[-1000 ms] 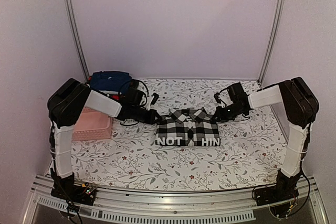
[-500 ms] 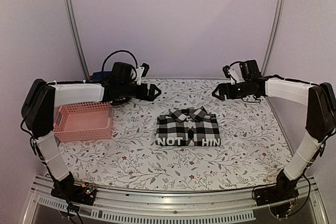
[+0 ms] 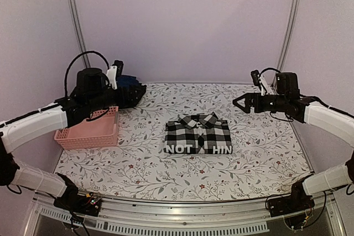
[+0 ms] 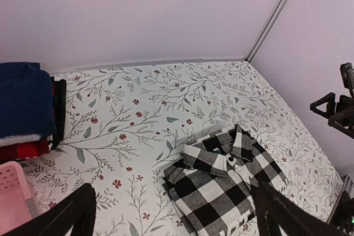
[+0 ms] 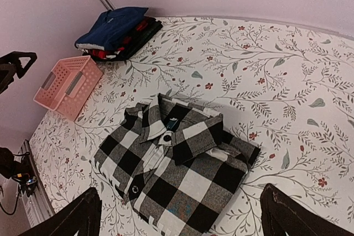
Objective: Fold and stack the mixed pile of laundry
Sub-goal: Pick up the square-folded shirt from the center of the board.
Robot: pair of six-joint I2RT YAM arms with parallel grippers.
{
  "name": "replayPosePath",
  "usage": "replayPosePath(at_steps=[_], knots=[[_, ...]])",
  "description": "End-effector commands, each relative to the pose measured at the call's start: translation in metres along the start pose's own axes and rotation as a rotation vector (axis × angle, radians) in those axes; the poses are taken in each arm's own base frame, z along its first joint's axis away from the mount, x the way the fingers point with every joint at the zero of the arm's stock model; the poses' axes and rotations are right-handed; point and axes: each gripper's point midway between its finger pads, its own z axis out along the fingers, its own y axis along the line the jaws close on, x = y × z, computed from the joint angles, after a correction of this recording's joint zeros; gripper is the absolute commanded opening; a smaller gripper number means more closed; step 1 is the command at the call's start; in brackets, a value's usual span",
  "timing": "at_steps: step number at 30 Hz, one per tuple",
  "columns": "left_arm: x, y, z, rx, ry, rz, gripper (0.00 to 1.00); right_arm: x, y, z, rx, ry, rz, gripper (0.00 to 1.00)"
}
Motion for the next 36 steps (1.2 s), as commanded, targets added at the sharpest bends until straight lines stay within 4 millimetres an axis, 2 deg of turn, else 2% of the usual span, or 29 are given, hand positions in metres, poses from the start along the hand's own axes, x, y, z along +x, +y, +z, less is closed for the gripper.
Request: replayPosePath(at_steps=[1, 3, 5, 9, 12, 16, 20, 23, 27, 30, 34, 36], knots=[[0.05, 0.007, -0.002, 0.045, 0.045, -0.102, 1.0, 0.036, -0.003, 0.002, -0.024, 0.046, 0.084, 0.99], [0.077, -0.001, 0.008, 0.11, 0.112, -0.147, 1.0, 0.058, -0.007, 0.01, -0.039, 0.095, 0.121, 0.99], [0.104, -0.001, 0.023, 0.11, 0.194, -0.202, 1.0, 0.072, 0.002, 0.016, -0.103, 0.122, 0.141, 0.96], [0.14, 0.008, 0.04, 0.068, 0.268, -0.304, 1.0, 0.09, 0.045, 0.044, -0.152, 0.202, 0.02, 0.92], [0.15, 0.015, 0.05, 0.036, 0.294, -0.35, 1.0, 0.115, 0.072, 0.075, -0.154, 0.309, -0.106, 0.86], [0.157, 0.041, 0.053, -0.08, 0.321, -0.397, 1.0, 0.14, 0.108, 0.107, -0.184, 0.4, -0.253, 0.76], [0.155, 0.051, 0.052, -0.096, 0.335, -0.419, 1.0, 0.161, 0.148, 0.133, -0.211, 0.456, -0.428, 0.71], [0.149, 0.059, 0.052, -0.115, 0.334, -0.42, 1.0, 0.179, 0.167, 0.151, -0.224, 0.498, -0.514, 0.67], [0.142, 0.065, 0.052, -0.114, 0.323, -0.429, 1.0, 0.202, 0.179, 0.171, -0.216, 0.553, -0.591, 0.62], [0.14, 0.066, 0.054, -0.114, 0.324, -0.421, 1.0, 0.206, 0.184, 0.185, -0.201, 0.558, -0.63, 0.6], [0.143, 0.067, 0.056, -0.113, 0.334, -0.419, 1.0, 0.21, 0.178, 0.205, -0.144, 0.567, -0.665, 0.58], [0.145, 0.068, 0.056, -0.118, 0.339, -0.418, 1.0, 0.22, 0.171, 0.213, -0.118, 0.589, -0.686, 0.57]])
